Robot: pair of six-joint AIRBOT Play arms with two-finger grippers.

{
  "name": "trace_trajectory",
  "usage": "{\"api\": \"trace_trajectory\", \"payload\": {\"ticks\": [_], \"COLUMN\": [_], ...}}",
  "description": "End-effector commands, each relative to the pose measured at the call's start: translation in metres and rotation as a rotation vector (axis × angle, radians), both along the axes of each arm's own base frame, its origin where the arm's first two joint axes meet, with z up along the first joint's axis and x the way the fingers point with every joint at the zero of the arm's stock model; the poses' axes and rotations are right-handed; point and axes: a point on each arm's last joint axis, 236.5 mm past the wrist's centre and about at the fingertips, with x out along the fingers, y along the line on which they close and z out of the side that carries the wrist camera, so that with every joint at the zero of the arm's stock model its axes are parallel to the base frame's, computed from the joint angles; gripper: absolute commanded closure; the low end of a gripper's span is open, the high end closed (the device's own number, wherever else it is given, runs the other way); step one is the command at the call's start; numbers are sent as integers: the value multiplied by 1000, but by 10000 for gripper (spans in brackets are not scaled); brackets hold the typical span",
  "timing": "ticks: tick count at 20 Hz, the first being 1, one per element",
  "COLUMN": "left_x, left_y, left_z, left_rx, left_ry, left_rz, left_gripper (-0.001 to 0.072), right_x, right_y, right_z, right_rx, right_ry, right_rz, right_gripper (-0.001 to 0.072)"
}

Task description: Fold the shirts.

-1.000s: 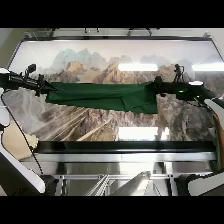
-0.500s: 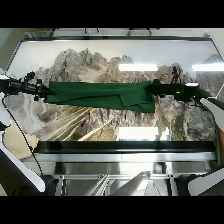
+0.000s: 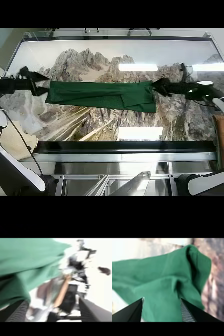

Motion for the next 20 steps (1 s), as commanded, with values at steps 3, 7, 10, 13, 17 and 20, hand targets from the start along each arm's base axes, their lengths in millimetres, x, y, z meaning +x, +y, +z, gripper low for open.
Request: {"api": "trace_trajectory", "payload": {"ticks": [3,7,10,13,17,20], "left_x": [-5,-5,-9,-11,-2,-2], "left_y": [5,1,-27,-81,-151,-169], "left_z": [86,116,142,158,135,77], "left_rx": [-73,-37,-17,-16,91,335], "left_ry": [-233,-281,-336,-371,-431,-360], "left_rz": [9,24,-22,-106,-201,-274], "left_gripper": [637,712,711,709,712,712], "right_x": [-48,-24,7,2,-12,-22], "right_y": [-27,-24,-19,-5,4,-8], "right_z": [5,15,53,55,38,11], "right_rx": [-67,10,246,223,156,46], "right_ry": [70,34,-20,-77,-12,75], "right_rz": [137,44,-86,-13,39,34], "right_gripper": [284,315,461,683,685,626]}}
